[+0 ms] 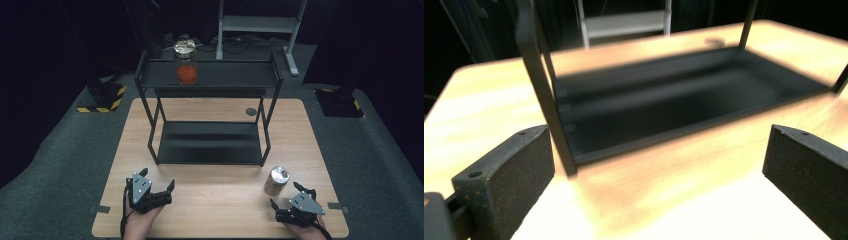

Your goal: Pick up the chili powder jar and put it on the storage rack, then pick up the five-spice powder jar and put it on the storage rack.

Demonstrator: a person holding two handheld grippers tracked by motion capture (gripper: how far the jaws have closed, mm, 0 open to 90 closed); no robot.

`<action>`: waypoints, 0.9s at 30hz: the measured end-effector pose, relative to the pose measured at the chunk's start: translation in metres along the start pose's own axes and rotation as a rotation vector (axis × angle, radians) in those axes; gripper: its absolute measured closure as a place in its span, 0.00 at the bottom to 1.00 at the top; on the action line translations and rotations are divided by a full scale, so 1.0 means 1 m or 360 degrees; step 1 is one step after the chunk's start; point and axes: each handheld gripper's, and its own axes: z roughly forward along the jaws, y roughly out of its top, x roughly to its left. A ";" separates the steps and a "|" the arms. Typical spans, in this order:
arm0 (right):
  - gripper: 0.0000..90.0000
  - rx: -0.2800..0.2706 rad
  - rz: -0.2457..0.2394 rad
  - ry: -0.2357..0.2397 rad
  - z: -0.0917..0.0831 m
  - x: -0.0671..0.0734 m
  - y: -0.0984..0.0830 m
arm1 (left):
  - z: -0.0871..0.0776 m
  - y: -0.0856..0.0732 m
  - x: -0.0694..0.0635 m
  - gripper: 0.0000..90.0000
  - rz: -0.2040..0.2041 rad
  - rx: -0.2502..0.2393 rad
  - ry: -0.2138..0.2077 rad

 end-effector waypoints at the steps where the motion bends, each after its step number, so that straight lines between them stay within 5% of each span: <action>1: 0.00 -0.0001 -0.0004 -0.0001 0.000 0.000 0.000 | 0.001 -0.003 0.000 0.00 -0.0003 0.0021 0.0000; 10: 0.00 0.0006 -0.0004 -0.0006 0.000 0.001 0.001 | 0.010 -0.016 -0.005 0.00 0.0055 0.0170 0.0013; 19: 0.00 0.0002 0.0006 -0.0011 0.000 0.001 0.000 | 0.016 -0.010 -0.027 0.01 0.0281 0.0278 0.0058; 27: 0.00 -0.0013 0.0021 0.0006 -0.001 -0.002 -0.002 | 0.017 -0.007 -0.026 0.01 0.0249 0.0299 0.0065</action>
